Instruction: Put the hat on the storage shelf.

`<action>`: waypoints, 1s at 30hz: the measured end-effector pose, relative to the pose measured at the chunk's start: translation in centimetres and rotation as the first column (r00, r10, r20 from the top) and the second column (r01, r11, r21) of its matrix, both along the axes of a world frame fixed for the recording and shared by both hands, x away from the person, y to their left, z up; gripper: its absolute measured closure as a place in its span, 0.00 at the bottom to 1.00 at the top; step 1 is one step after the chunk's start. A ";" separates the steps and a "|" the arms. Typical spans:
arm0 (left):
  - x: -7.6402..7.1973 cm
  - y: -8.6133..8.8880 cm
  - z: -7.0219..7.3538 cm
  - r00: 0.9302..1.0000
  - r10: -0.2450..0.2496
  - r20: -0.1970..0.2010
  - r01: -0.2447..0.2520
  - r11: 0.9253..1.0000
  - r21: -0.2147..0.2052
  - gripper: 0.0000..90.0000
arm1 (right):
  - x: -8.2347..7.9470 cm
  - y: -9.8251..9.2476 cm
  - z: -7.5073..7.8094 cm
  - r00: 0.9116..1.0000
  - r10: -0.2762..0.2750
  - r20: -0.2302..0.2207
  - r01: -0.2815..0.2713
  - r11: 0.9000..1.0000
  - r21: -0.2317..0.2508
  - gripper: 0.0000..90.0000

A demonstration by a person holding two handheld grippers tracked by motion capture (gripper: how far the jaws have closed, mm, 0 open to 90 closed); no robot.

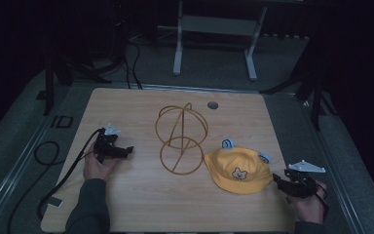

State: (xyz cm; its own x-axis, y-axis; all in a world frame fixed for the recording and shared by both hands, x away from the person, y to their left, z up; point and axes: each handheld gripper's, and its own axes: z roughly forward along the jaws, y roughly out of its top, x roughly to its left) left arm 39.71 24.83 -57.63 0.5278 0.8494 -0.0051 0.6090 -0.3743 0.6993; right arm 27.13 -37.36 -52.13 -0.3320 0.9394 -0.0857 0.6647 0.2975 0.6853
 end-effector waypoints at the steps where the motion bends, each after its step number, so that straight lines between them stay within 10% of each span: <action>1: 0.0 0.0 0.0 1.000 0.000 0.000 0.000 1.000 0.000 0.07 | 0.0 0.0 0.1 1.000 0.007 -0.001 -0.007 1.000 -0.001 0.54; 30: -0.3 0.0 0.0 1.000 0.009 0.001 -0.009 1.000 0.002 0.08 | -0.6 1.2 5.4 0.969 0.236 -0.065 -0.239 0.971 -0.027 0.54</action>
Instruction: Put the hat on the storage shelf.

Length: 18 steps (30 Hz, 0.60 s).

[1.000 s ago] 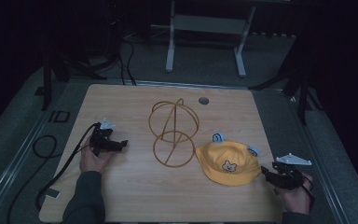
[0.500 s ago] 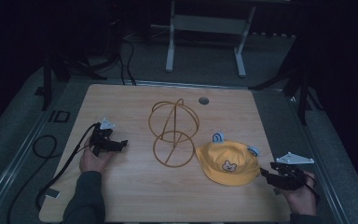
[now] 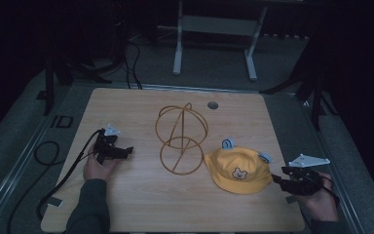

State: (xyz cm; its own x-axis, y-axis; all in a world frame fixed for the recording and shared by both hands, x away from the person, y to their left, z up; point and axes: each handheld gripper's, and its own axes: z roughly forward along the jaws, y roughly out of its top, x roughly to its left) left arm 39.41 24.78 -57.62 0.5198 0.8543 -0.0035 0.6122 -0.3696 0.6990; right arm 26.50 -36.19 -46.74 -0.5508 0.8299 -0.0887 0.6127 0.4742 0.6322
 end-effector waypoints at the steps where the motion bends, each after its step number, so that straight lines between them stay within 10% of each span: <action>1: 0.0 0.0 0.0 1.000 0.000 0.000 0.000 1.000 0.000 0.08 | 0.0 0.0 0.2 1.000 0.004 0.001 -0.004 1.000 0.001 0.53; 18: -0.1 0.0 0.0 1.000 0.002 0.001 -0.002 1.000 -0.001 0.09 | 1.8 0.4 2.6 0.993 0.088 -0.084 -0.085 0.996 0.036 0.52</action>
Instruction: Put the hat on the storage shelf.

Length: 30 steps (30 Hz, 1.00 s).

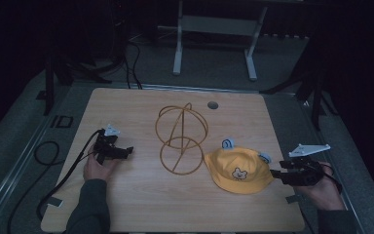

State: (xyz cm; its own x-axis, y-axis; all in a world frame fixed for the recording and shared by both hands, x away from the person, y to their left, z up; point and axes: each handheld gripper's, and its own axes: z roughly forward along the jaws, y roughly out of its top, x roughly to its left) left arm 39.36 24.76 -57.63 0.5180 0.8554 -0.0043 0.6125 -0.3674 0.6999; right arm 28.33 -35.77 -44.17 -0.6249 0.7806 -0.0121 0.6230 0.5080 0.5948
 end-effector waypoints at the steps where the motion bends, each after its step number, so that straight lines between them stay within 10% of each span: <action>1: 0.0 0.0 0.0 1.000 0.000 0.000 0.000 1.000 0.000 0.09 | 0.1 0.1 0.2 1.000 0.015 0.003 -0.015 1.000 -0.008 0.52; 30: 0.0 0.0 0.0 1.000 0.001 0.000 -0.001 1.000 0.000 0.09 | 4.9 4.2 4.1 0.980 0.189 -0.066 -0.197 0.972 -0.130 0.51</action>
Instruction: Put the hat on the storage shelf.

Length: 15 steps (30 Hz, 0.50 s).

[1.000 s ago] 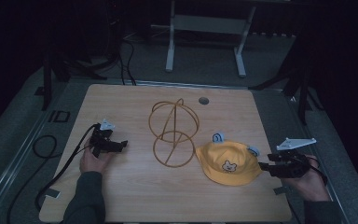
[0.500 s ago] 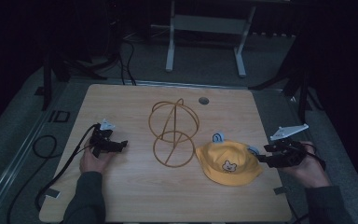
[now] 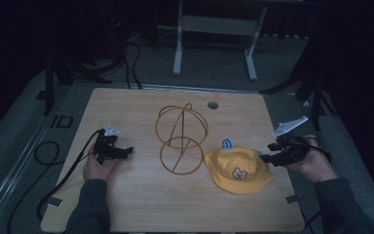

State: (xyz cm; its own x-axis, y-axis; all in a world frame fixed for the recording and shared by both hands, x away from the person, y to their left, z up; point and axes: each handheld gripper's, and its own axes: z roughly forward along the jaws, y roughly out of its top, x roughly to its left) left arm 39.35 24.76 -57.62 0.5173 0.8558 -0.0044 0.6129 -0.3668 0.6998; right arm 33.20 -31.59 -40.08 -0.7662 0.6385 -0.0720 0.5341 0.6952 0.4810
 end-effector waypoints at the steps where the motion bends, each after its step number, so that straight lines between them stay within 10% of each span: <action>1: 0.0 0.0 0.0 1.000 0.000 0.000 0.000 1.000 0.000 0.09 | 0.1 0.2 0.0 1.000 0.004 -0.005 -0.005 1.000 -0.003 0.51; 15: 0.0 0.0 0.0 1.000 0.000 0.000 0.000 1.000 0.000 0.09 | 1.8 2.3 -0.6 0.998 0.046 -0.050 -0.048 0.997 -0.052 0.51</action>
